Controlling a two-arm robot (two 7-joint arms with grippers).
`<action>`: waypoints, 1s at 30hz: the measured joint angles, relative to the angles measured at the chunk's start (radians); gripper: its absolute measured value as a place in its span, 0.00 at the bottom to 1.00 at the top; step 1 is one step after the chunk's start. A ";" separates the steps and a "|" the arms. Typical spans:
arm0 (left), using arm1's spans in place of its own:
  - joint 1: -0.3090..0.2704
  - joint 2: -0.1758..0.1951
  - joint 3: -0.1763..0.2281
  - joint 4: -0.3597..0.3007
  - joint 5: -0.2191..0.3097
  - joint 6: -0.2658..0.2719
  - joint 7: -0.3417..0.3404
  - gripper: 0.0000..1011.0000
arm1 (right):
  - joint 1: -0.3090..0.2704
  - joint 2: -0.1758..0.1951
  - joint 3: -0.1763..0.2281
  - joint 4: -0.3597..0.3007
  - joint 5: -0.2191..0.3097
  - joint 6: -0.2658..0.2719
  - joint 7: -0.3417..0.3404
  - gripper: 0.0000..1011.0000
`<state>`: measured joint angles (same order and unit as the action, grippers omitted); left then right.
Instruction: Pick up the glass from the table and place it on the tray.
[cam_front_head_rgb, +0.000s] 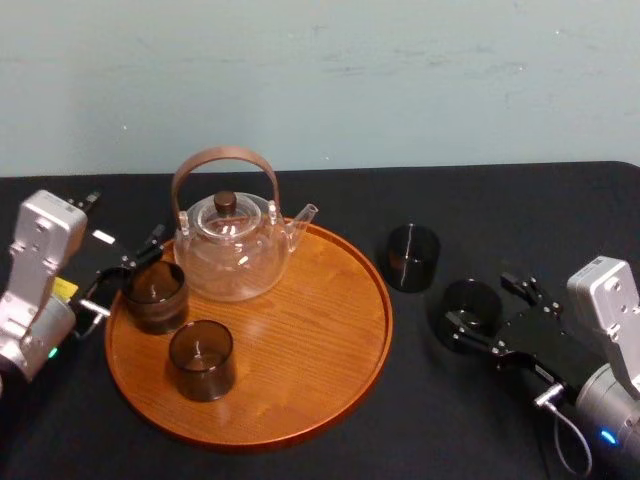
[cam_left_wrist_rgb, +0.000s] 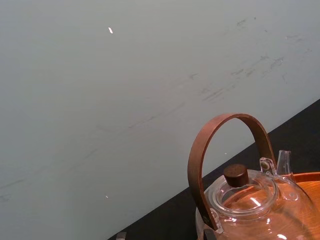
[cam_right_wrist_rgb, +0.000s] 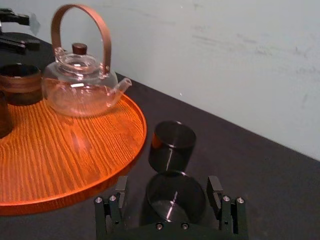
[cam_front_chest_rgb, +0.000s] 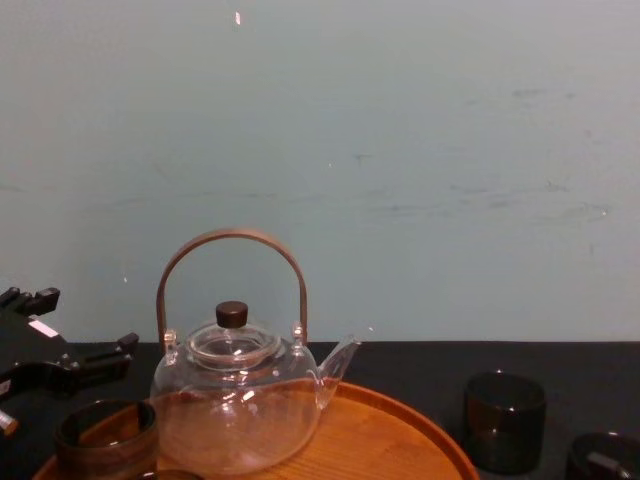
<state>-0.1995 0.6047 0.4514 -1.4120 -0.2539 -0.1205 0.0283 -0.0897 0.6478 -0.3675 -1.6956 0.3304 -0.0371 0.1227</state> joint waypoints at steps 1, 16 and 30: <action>0.000 0.000 0.000 0.000 0.000 0.000 0.000 0.99 | -0.001 -0.002 0.003 0.003 0.002 0.003 0.002 0.99; 0.000 0.000 0.000 0.000 0.000 0.000 0.000 0.99 | -0.027 -0.032 0.051 0.027 0.014 0.016 0.029 0.99; 0.000 0.000 0.000 0.000 0.000 0.000 0.000 0.99 | -0.011 -0.078 0.056 0.085 -0.001 0.024 0.069 0.99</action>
<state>-0.1995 0.6047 0.4514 -1.4120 -0.2539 -0.1205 0.0283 -0.1010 0.5696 -0.3115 -1.6109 0.3296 -0.0126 0.1919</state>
